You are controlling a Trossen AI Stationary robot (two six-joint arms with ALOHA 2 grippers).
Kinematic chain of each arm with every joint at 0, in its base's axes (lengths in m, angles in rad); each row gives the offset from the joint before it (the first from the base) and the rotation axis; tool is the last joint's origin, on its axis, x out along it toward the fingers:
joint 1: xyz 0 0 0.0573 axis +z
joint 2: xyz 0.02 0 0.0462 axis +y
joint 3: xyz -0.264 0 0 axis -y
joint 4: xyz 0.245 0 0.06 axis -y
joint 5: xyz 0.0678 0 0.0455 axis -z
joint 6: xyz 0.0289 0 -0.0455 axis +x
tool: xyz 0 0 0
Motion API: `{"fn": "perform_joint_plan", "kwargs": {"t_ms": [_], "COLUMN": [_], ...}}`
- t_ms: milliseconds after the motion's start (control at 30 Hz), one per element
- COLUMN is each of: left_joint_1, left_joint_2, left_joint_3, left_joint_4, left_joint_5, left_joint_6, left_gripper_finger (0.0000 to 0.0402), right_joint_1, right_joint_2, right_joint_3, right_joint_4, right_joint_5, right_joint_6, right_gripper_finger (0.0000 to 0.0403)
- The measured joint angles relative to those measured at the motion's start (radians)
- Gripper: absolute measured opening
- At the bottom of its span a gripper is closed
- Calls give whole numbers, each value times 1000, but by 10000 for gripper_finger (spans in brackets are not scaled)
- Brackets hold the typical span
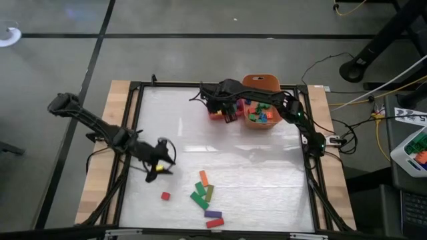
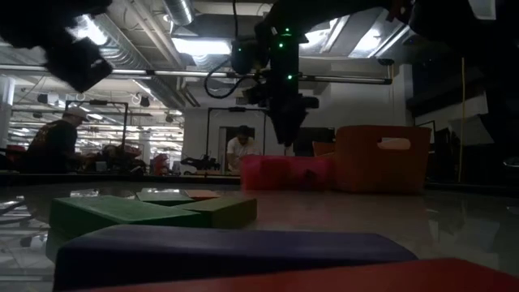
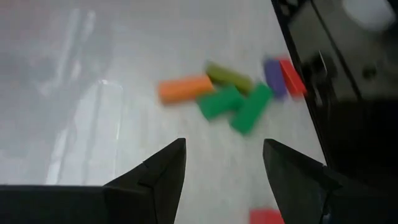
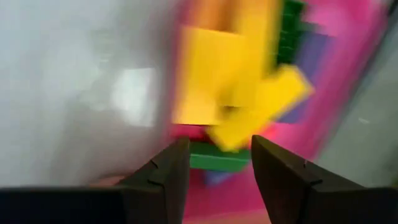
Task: Sort blocks by size
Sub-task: Put the small red block into the orange bin
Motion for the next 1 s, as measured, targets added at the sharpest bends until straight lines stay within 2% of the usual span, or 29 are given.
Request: {"fn": "perform_joint_plan", "kwargs": {"t_ms": [100, 267, 400, 1000], "left_joint_1": [-98, -250, -321, -338], "left_joint_2": [94, 255, 349, 514], "left_joint_3": [0, 0, 21, 37], "left_joint_4": [32, 131, 126, 132], "left_joint_5": [1, 1, 2, -38], "left_joint_6": [-31, -111, -147, -127], "left_gripper_finger": [200, 200, 200, 200], "right_joint_1": [24, 79, 134, 370], "right_joint_2": [0, 0, 0, 0], "right_joint_3": [0, 0, 0, 0], "right_joint_4": [-31, -31, -30, -26], "right_joint_5": [-62, -71, -71, -70], "right_joint_6": [2, 2, 2, 122], "right_gripper_finger": [170, 170, 170, 170]}}
